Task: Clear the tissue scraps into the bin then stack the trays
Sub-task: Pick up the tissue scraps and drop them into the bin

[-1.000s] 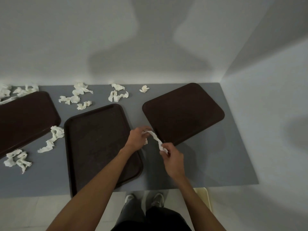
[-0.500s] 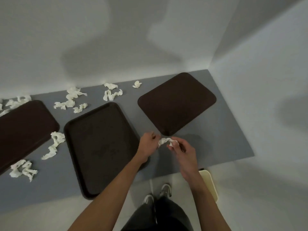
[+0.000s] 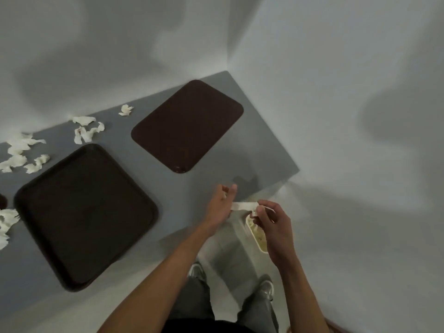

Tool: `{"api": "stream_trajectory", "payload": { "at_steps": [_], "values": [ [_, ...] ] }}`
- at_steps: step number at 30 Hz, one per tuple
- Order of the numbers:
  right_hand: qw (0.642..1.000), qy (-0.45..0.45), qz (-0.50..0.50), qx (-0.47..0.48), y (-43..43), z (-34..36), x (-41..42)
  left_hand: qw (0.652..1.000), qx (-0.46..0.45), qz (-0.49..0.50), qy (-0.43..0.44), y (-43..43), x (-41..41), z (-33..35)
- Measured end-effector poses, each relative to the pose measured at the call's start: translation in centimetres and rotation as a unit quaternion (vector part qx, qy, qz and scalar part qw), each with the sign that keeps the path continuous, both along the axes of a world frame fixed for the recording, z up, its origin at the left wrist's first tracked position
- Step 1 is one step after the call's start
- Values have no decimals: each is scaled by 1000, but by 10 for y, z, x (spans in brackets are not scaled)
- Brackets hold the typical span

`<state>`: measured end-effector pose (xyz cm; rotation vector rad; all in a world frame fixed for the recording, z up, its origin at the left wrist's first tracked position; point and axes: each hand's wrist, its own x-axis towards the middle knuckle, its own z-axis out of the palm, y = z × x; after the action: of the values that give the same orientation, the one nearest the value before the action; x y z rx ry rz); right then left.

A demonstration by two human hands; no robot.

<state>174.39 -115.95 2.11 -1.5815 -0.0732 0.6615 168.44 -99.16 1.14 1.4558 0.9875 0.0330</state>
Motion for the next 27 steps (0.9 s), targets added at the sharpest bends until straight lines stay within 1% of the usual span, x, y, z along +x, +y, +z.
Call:
{"api": "stream_trajectory", "payload": {
  "at_steps": [2, 4, 6, 7, 11, 13, 16, 19, 25, 27],
  "values": [
    [1000, -7, -9, -16, -24, -6, 13, 998, 3, -52, 16, -26, 12, 1],
    [1000, -1, -11, -28, -51, -17, 28, 996, 5, -93, 8, -51, 23, -5],
    [999, -3, -2, -42, -77, -29, 43, 995, 11, -101, -2, -78, 36, -18],
    [999, -12, 8, -52, -89, -37, 51, 996, 2, -89, -1, -94, 43, -24],
    [995, -23, 44, -84, -133, -68, 68, 994, -104, -24, 5, -161, 73, -54],
    [992, -19, 55, -109, -149, -88, 73, 992, -126, 5, 25, -189, 83, -76],
    [983, -28, 73, -168, -167, -123, 79, 983, -170, 69, 28, -220, 96, -109],
    [974, -42, 102, -198, -174, -159, 80, 976, -183, 112, 43, -237, 105, -147],
    [964, -37, 175, -195, -178, -223, 82, 948, -252, 189, 48, -243, 119, -228],
    [963, -35, 185, -192, -176, -245, 88, 936, -280, 207, 53, -240, 127, -252]
  ]
}}
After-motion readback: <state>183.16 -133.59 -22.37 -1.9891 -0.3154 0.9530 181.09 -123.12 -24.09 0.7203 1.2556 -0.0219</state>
